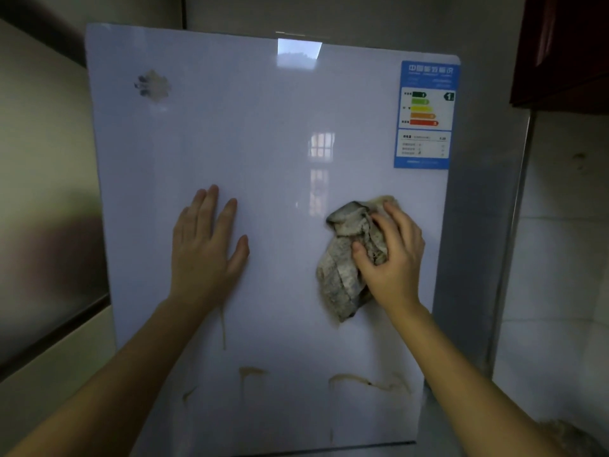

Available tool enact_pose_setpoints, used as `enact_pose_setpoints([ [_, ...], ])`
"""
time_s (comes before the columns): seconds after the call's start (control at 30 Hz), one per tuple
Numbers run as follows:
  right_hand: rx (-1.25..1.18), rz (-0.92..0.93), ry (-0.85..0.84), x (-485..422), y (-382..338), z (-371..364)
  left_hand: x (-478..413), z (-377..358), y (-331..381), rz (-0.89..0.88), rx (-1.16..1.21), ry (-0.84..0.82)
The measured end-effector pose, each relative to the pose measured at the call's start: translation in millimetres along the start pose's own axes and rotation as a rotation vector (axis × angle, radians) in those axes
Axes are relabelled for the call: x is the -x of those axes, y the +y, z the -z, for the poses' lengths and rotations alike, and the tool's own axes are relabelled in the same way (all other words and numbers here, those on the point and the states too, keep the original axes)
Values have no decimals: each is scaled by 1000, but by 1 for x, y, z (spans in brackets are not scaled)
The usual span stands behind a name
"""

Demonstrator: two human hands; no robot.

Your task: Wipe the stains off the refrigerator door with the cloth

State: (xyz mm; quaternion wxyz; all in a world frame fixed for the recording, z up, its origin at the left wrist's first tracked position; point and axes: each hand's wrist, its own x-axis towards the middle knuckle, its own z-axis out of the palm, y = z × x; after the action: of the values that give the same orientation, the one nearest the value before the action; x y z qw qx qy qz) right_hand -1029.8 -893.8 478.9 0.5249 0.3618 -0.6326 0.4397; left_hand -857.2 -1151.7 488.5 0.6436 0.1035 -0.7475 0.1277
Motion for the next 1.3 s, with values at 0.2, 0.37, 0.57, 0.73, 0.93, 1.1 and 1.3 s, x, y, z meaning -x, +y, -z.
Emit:
enact_pose_setpoints([
  [0.2, 4, -2, -83, 66, 5, -2, 4, -1, 2, 9, -19, -20],
  [0.37, 7, -6, -52, 55, 8, 0, 5, -2, 2, 4, -40, -17],
  [0.57, -84, -152, 93, 38, -24, -22, 4, -1, 5, 36, -61, -47],
  [0.73, -56, -24, -27, 70, -22, -31, 4, -2, 1, 14, -83, -64],
  [0.93, -22, -78, -39, 87, 0, -14, 4, -1, 0, 13, -78, -67],
  [1.1, -90, -285, 130, 79, -25, -22, 4, -2, -5, -27, -92, -57],
  [1.3, -112, -278, 105, 78, -64, -49, 4, 1, -18, -112, -66, -47],
])
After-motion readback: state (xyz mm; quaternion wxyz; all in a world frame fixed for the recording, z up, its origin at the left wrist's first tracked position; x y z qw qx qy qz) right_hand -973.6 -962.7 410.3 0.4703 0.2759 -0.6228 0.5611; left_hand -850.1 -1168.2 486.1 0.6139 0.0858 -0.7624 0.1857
